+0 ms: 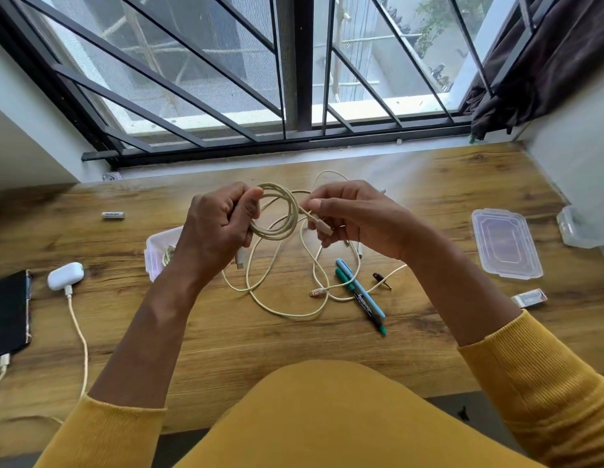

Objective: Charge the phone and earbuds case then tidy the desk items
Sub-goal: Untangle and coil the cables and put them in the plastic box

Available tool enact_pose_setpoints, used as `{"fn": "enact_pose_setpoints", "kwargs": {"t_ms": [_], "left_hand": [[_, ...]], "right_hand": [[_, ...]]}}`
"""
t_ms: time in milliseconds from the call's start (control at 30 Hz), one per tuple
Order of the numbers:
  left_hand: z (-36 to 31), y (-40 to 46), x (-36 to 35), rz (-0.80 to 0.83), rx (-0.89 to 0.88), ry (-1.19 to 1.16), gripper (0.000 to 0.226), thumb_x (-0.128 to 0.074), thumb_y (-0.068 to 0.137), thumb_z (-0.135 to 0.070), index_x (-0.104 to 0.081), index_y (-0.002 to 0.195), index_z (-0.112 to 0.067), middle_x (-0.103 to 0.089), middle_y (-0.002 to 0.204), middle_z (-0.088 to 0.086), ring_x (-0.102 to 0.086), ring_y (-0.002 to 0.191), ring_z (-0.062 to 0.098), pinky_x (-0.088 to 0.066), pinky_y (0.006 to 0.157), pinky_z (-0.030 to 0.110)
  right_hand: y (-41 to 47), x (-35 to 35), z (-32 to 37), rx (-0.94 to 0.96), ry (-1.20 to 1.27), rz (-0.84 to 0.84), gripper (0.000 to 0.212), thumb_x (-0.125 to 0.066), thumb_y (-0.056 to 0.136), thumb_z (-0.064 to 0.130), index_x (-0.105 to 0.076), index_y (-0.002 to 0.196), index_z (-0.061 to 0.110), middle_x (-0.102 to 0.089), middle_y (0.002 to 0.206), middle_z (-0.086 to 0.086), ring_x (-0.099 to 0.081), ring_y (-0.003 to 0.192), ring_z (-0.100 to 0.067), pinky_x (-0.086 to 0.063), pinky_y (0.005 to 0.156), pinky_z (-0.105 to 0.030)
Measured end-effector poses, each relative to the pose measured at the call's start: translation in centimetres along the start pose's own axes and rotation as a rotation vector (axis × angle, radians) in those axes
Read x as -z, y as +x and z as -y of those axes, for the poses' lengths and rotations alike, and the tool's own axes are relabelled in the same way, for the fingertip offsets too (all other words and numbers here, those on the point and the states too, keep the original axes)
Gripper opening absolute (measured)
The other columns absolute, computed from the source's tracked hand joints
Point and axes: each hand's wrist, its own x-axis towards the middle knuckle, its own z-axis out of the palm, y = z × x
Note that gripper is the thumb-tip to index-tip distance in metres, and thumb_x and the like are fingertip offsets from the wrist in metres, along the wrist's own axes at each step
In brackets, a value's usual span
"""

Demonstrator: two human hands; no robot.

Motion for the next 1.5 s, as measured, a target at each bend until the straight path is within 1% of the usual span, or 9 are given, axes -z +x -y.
{"fn": "enact_pose_setpoints", "kwargs": {"t_ms": [200, 300, 500, 600, 833, 967, 1133, 1300, 1500], "left_hand": [[-0.6, 0.0, -0.3, 0.005, -0.036, 0.027, 0.035, -0.054, 0.111, -0.029, -0.061, 0.078, -0.017, -0.059, 0.053, -0.003, -0.062, 0.046, 0.014, -0.043, 0.049, 0.018], [-1.0, 0.1, -0.7, 0.025, -0.046, -0.016, 0.036, -0.053, 0.111, -0.03, -0.06, 0.078, -0.017, -0.058, 0.051, -0.002, -0.059, 0.044, 0.013, -0.041, 0.047, 0.017], [0.3, 0.1, -1.1, 0.07, -0.014, -0.111, 0.039, -0.049, 0.113, -0.037, -0.061, 0.082, -0.016, -0.062, 0.057, 0.005, -0.058, 0.045, 0.014, -0.045, 0.049, 0.024], [1.2, 0.2, -1.2, 0.127, 0.049, -0.188, 0.04, -0.046, 0.112, -0.042, -0.064, 0.087, -0.017, -0.065, 0.06, 0.006, -0.063, 0.051, 0.019, -0.047, 0.051, 0.026], [0.8, 0.9, -1.2, 0.141, 0.172, -0.179, 0.08, -0.023, 0.107, -0.061, -0.075, 0.071, -0.012, -0.072, 0.069, 0.008, -0.067, 0.065, 0.025, -0.053, 0.067, 0.035], [-0.2, 1.7, -1.3, 0.165, 0.148, -0.142, 0.066, -0.038, 0.108, -0.052, -0.068, 0.062, -0.014, -0.069, 0.063, 0.004, -0.061, 0.058, 0.019, -0.05, 0.066, 0.043], [-0.3, 1.9, -2.1, 0.088, 0.174, -0.239, 0.055, -0.041, 0.105, -0.055, -0.057, 0.06, -0.026, -0.053, 0.056, -0.007, -0.047, 0.056, 0.015, -0.044, 0.058, 0.047], [-0.3, 1.7, -2.0, 0.036, 0.184, -0.301, 0.051, -0.045, 0.103, -0.053, -0.059, 0.058, -0.033, -0.051, 0.055, -0.009, -0.045, 0.054, 0.014, -0.044, 0.058, 0.045], [-0.1, 1.7, -1.9, 0.095, 0.186, -0.249, 0.051, -0.046, 0.105, -0.043, -0.054, 0.057, -0.028, -0.049, 0.054, -0.01, -0.044, 0.055, 0.015, -0.041, 0.06, 0.043]], "right_hand": [[0.3, -0.2, 0.7, -0.031, -0.177, 0.015, 0.051, -0.069, 0.094, 0.041, -0.066, 0.127, 0.002, -0.072, 0.093, -0.01, -0.066, 0.086, -0.021, -0.052, 0.079, -0.038], [0.6, -0.3, 0.8, -0.005, -0.2, 0.067, 0.047, -0.072, 0.094, 0.035, -0.066, 0.133, 0.01, -0.071, 0.09, -0.009, -0.066, 0.086, -0.023, -0.052, 0.079, -0.041], [1.1, -0.6, 0.5, 0.112, -0.173, 0.021, 0.027, -0.065, 0.102, 0.018, -0.074, 0.11, -0.006, -0.063, 0.075, -0.006, -0.059, 0.069, -0.015, -0.049, 0.064, -0.025], [1.3, -0.9, 0.3, 0.124, -0.182, -0.005, 0.023, -0.063, 0.104, 0.014, -0.074, 0.105, -0.006, -0.061, 0.072, -0.009, -0.056, 0.065, -0.016, -0.046, 0.061, -0.026], [1.5, -1.6, 0.9, 0.095, -0.301, 0.04, 0.029, -0.068, 0.102, 0.02, -0.073, 0.101, -0.009, -0.06, 0.071, -0.017, -0.054, 0.068, -0.029, -0.044, 0.057, -0.03], [1.8, -2.1, 1.4, 0.091, -0.368, 0.054, 0.029, -0.07, 0.101, 0.023, -0.074, 0.099, -0.007, -0.063, 0.068, -0.012, -0.056, 0.064, -0.026, -0.045, 0.057, -0.033], [1.7, -2.2, 1.7, 0.109, -0.355, 0.018, 0.037, -0.069, 0.102, 0.021, -0.067, 0.096, -0.016, -0.061, 0.063, -0.005, -0.056, 0.057, -0.012, -0.044, 0.052, -0.021], [1.2, -1.8, 1.9, 0.131, -0.276, -0.047, 0.021, -0.07, 0.101, 0.014, -0.072, 0.111, -0.005, -0.068, 0.078, -0.013, -0.061, 0.067, -0.019, -0.05, 0.058, -0.027], [1.0, -1.6, 2.1, 0.207, -0.394, -0.214, 0.01, -0.069, 0.098, -0.001, -0.077, 0.102, 0.0, -0.072, 0.077, -0.01, -0.065, 0.067, -0.011, -0.053, 0.064, -0.024]]}}
